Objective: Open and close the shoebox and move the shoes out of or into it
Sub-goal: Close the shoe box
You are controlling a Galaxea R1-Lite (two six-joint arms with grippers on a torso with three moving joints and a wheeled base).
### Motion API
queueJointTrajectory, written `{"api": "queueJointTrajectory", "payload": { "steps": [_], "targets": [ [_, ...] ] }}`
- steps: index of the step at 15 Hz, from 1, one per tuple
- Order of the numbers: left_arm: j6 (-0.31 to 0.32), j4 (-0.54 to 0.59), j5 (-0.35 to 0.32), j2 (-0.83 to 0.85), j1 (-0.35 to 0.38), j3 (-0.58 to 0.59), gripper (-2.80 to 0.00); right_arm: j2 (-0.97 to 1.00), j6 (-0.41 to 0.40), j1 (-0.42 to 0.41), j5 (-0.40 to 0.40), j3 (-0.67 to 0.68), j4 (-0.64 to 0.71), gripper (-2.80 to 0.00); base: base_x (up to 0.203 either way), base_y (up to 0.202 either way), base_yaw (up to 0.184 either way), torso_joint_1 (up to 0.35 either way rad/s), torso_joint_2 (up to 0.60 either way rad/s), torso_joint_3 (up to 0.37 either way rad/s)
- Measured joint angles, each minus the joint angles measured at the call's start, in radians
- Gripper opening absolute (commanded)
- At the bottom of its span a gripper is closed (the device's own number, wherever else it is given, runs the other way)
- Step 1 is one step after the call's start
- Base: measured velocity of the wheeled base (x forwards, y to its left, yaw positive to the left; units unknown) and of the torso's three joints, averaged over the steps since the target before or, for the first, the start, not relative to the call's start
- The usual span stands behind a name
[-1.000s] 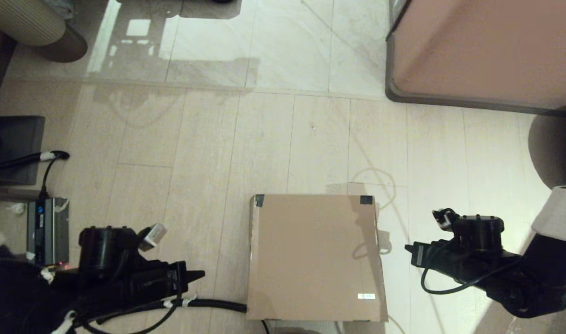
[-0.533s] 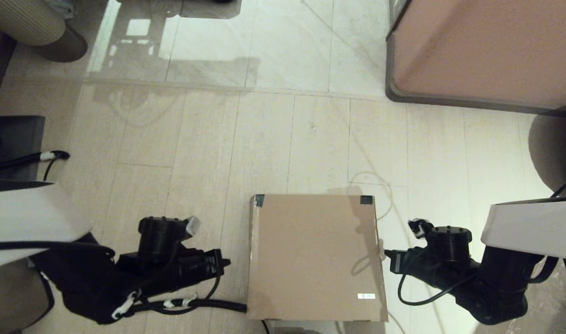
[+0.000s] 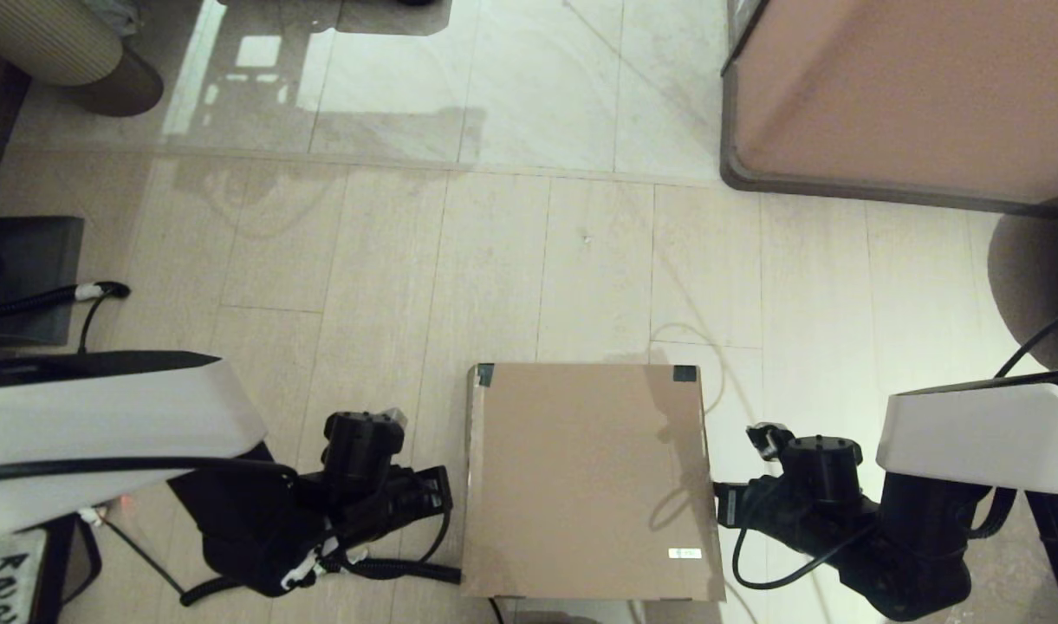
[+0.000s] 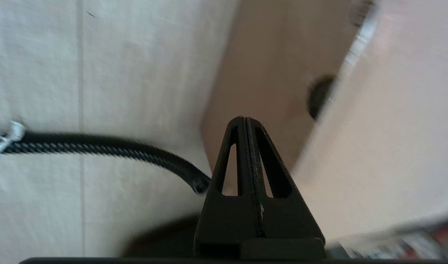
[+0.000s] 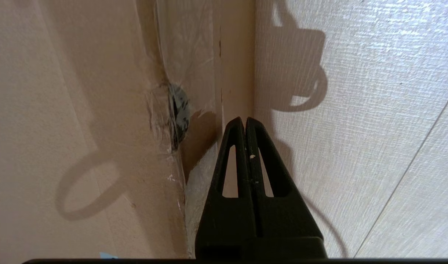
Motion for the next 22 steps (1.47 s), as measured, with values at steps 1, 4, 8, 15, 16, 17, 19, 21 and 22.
{"api": "queueJointTrajectory", "payload": {
  "steps": [1,4,8,15,16,17,19,21,22],
  "targets": [
    [-0.001,0.0,0.031,0.017,-0.007,-0.018,-2.8,0.006,0.0,0.004,-0.003,0.0,-0.006,-2.8,0.0,0.0,0.0,0.0,0.0,0.0],
    [-0.004,-0.001,0.057,0.067,-0.042,-0.07,-2.8,0.021,0.0,0.014,-0.003,0.018,-0.044,-2.8,0.0,0.0,0.0,0.0,0.0,0.0],
    [-0.005,-0.006,0.059,0.118,-0.06,-0.106,-2.8,0.029,0.007,0.016,0.016,0.115,-0.125,-2.8,0.0,0.0,0.0,0.0,0.0,0.0],
    [-0.069,-0.006,0.059,0.113,-0.077,-0.08,-2.8,0.083,0.046,0.031,0.08,0.238,-0.233,-2.8,0.0,0.0,0.0,0.0,0.0,0.0],
    [-0.07,-0.005,0.059,0.104,-0.082,-0.075,-2.8,0.077,0.075,0.032,0.09,0.25,-0.233,-2.8,0.0,0.0,0.0,0.0,0.0,0.0],
    [-0.07,-0.005,0.059,0.095,-0.088,-0.071,-2.8,0.07,0.104,0.032,0.102,0.26,-0.232,-2.8,0.0,0.0,0.0,0.0,0.0,0.0],
    [-0.07,-0.003,0.059,0.078,-0.099,-0.066,-2.8,0.055,0.14,0.033,0.121,0.279,-0.231,-2.8,0.0,0.0,0.0,0.0,0.0,0.0],
    [-0.07,-0.003,0.058,0.063,-0.105,-0.058,-2.8,0.04,0.165,0.036,0.13,0.287,-0.229,-2.8,0.0,0.0,0.0,0.0,0.0,0.0],
    [-0.069,-0.002,0.058,0.051,-0.108,-0.054,-2.8,0.03,0.177,0.037,0.131,0.287,-0.228,-2.8,0.0,0.0,0.0,0.0,0.0,0.0]
  ]
}}
